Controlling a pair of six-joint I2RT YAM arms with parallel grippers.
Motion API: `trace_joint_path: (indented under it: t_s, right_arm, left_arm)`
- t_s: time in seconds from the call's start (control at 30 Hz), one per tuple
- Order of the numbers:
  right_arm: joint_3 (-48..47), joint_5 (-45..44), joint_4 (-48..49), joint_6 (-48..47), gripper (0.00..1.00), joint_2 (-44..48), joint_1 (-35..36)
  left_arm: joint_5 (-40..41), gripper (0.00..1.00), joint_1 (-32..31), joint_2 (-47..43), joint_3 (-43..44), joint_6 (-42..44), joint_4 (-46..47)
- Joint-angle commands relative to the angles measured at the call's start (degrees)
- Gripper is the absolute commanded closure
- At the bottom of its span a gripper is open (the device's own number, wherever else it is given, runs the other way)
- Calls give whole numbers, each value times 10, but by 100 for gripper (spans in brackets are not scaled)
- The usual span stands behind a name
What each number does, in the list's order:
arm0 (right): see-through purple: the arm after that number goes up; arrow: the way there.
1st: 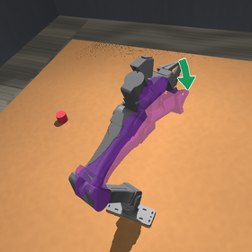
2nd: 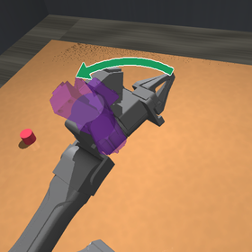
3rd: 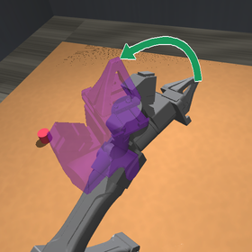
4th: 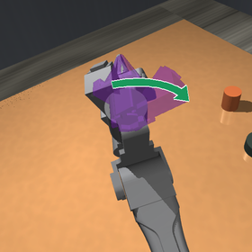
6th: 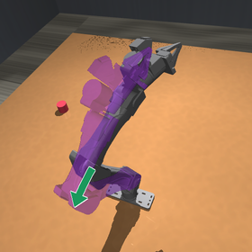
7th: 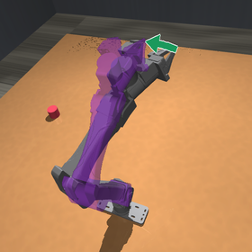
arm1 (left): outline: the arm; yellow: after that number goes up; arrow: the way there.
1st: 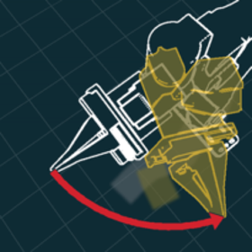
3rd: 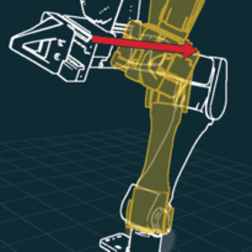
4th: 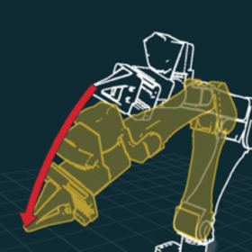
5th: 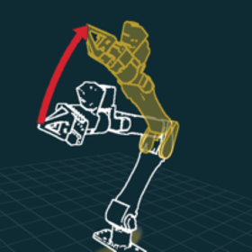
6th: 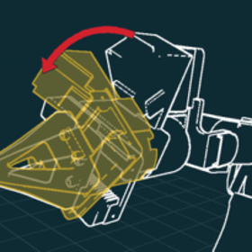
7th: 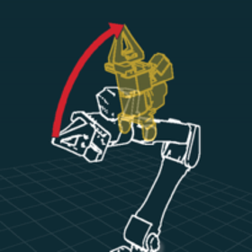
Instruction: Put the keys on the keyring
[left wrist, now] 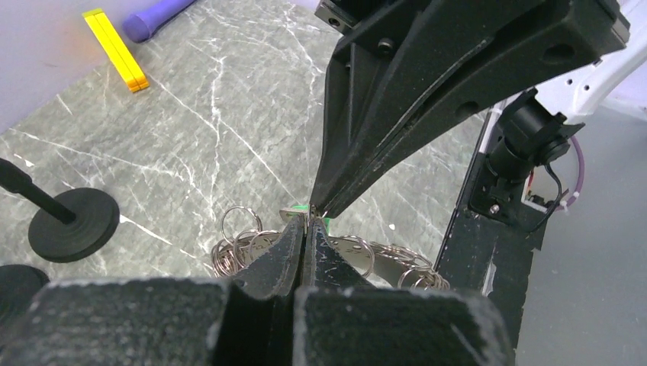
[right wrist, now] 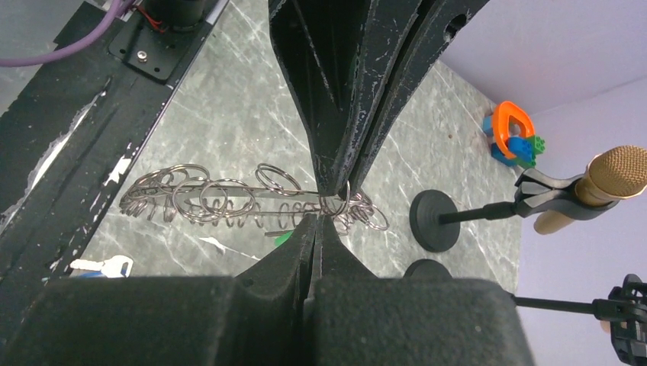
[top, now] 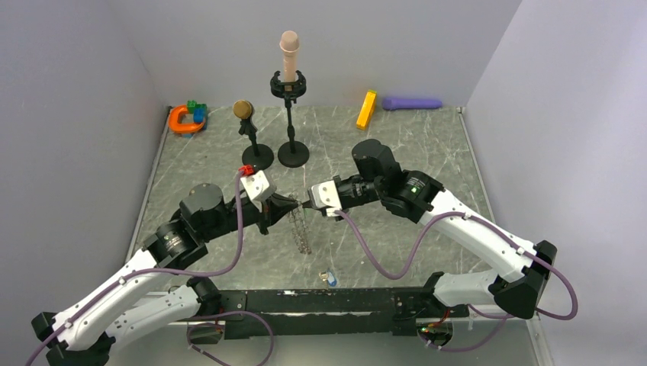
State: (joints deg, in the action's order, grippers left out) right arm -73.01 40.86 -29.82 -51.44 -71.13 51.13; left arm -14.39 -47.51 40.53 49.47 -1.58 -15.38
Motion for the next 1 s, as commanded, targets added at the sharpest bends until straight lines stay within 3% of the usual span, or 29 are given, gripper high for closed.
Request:
trace_joint_path:
  t_s: [0.0,0.27,0.97]
  right_arm:
    - [6,5,14,8,100,14,5]
    - [10,-15,36,32,100,13,6]
    - [13,-40,84,114,100,7,4]
  left_arm:
    - [32,100,0,-12,-4,-56,108]
    - [106,100,-1,-37,-42,-119,166]
    - [196,100,-2,-28,-141,-165,392]
